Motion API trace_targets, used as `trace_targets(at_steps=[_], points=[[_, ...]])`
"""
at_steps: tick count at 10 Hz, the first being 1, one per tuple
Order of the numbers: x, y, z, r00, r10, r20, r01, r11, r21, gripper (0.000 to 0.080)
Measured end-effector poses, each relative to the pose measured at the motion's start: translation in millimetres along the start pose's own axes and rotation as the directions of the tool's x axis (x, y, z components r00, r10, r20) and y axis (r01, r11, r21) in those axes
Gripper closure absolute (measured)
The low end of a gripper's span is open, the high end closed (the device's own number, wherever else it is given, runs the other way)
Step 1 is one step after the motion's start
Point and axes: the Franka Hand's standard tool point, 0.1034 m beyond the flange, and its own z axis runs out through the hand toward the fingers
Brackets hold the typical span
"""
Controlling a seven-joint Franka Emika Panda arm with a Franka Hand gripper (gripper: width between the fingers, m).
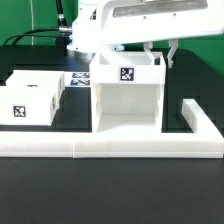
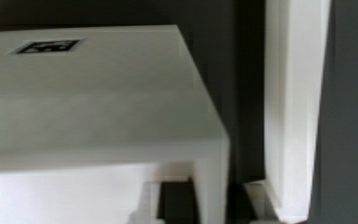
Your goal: Assemble drawer
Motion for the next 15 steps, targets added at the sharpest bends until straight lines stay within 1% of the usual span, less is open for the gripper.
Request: trace_targets(at_steps=[1,2,3,4,5,6,8,9,10,11,12,13,15], points=[[-0.7,-5.6,2.3,0.988,0.157,-0.006,-0.157,0.988,0.004,0.0760],[1.1,-7.3,3.8,0.964,0.264,-0.009,-0.264,0.965,0.005,0.0755],[5.8,-4.1,3.6,0.936,0.350,-0.024,-0.350,0.937,0.007,0.0755],[10.7,-1.2,3.2,0.925,0.377,-0.038,-0.377,0.926,0.012,0.0754],[12.3,-1.1,3.5,0.918,0.395,-0.042,-0.394,0.919,0.017,0.0753],[13.3,-3.7,1.4,0.888,0.458,-0.041,-0.457,0.889,0.030,0.0753],[14.4,-6.1,-0.2,0.858,0.513,-0.039,-0.511,0.858,0.045,0.0752],[15.2,-7.3,-0.9,0.814,0.580,-0.036,-0.578,0.814,0.058,0.0752],[15.0,-7.2,-0.6,0.731,0.682,-0.027,-0.679,0.731,0.074,0.0751],[14.4,-8.9,0.2,0.656,0.755,-0.015,-0.752,0.655,0.077,0.0751],[16.1,-10.6,0.9,0.602,0.799,-0.011,-0.795,0.600,0.084,0.0750],[18.0,-11.3,1.6,0.566,0.825,-0.011,-0.820,0.564,0.094,0.0747],[19.9,-14.4,-0.9,0.480,0.877,0.005,-0.872,0.477,0.107,0.0745]])
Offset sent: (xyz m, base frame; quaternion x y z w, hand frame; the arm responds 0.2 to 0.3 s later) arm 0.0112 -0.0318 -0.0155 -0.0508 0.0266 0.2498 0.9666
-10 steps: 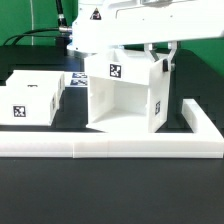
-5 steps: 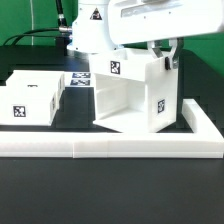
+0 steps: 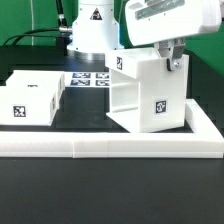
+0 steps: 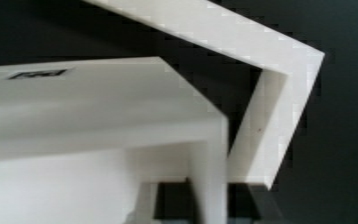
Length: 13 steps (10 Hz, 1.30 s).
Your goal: Assemble drawer
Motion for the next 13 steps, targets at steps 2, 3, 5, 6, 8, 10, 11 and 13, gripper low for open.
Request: trace_targets(at_steps=[2,3,5,6,8,10,11,13], points=[[-3.1,-0.2,-0.1,0.996,0.088,0.012,-0.088,0.996,0.005,0.0745],[-3.1,-0.3,0.8,0.990,0.140,0.020,-0.140,0.990,0.004,0.0745],[-0.6,-9.4,10.0,0.977,0.210,0.033,-0.210,0.978,-0.002,0.0745],[-3.8,-21.1,13.4,0.973,0.227,0.046,-0.227,0.974,-0.007,0.0741],[-0.3,-39.8,18.9,0.966,0.252,0.056,-0.251,0.968,-0.011,0.0741],[5.0,-52.6,22.6,0.961,0.269,0.060,-0.269,0.963,-0.012,0.0741],[6.6,-55.6,23.5,0.961,0.271,0.063,-0.270,0.963,-0.016,0.0741],[8.0,-56.8,23.0,0.959,0.275,0.065,-0.274,0.961,-0.019,0.0741]])
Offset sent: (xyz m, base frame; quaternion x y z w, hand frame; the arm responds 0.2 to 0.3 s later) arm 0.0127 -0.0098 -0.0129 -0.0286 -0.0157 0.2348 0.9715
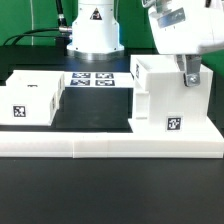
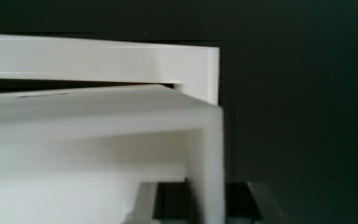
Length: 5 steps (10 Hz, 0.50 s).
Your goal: Assemble drawer
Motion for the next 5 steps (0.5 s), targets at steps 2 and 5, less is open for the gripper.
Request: trace_targets(at_steps=[2,5], points=[[-1.5,-1.2,0.2,1.000,-0.003,0.003,0.003,1.000,-0.004,0.0741],[-2.0,-1.8,-0.4,1.000,-0.014,0.003,0.014,1.000,0.000,0.0560]])
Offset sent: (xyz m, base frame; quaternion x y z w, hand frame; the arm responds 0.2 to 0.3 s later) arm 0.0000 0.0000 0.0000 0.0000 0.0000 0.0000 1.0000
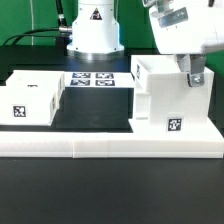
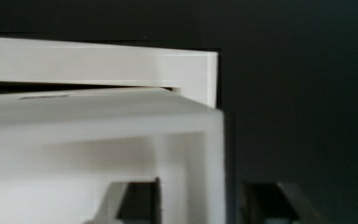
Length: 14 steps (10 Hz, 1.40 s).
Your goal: Assemble drawer
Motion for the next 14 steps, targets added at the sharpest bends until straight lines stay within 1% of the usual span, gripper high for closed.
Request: trace_targets(at_steps=[1,2,3,4,5,6,7,8,9,10,11,12,13,14], points=[[-0.5,-1.4,-1.2,1.000,-0.006,-0.001,0.006,1.000,0.005,0.0425],[-0.8,-2.6,-2.3,1.000,-0.010,-0.001,0.010,1.000,0.010,0.0425],[-1.2,-3.8,-3.3,1.000,-0.015,-0.002,0.015,1.000,0.014,0.0245],[-1.4,-5.0,-3.8,1.000,-0.020,-0.004,0.020,1.000,0.020,0.0176],[-1.6,-5.4,-4.0,1.000,-0.026,-0.004,0.026,0.999,0.022,0.0176],[-1.8,-5.6,-4.1,1.000,-0.030,-0.005,0.030,0.999,0.023,0.0155],[-0.5,-5.4,-6.9,0.995,-0.098,-0.004,0.098,0.995,0.021,0.0155],[2.1,-2.7,-19.6,0.981,-0.192,0.006,0.192,0.981,0.009,0.0150],[3.1,1.9,-32.2,0.967,-0.254,0.023,0.255,0.967,-0.008,0.0150],[5.1,4.0,-39.2,0.937,-0.346,0.036,0.347,0.938,-0.016,0.0150],[7.8,4.1,-43.9,0.913,-0.407,0.036,0.408,0.913,-0.011,0.0150],[6.5,6.0,-40.0,0.912,-0.408,0.037,0.409,0.912,-0.016,0.0150],[6.4,6.6,-39.2,0.902,-0.431,0.038,0.432,0.902,-0.017,0.0150],[8.6,8.6,-39.9,0.852,-0.522,0.043,0.523,0.852,-0.024,0.0150]])
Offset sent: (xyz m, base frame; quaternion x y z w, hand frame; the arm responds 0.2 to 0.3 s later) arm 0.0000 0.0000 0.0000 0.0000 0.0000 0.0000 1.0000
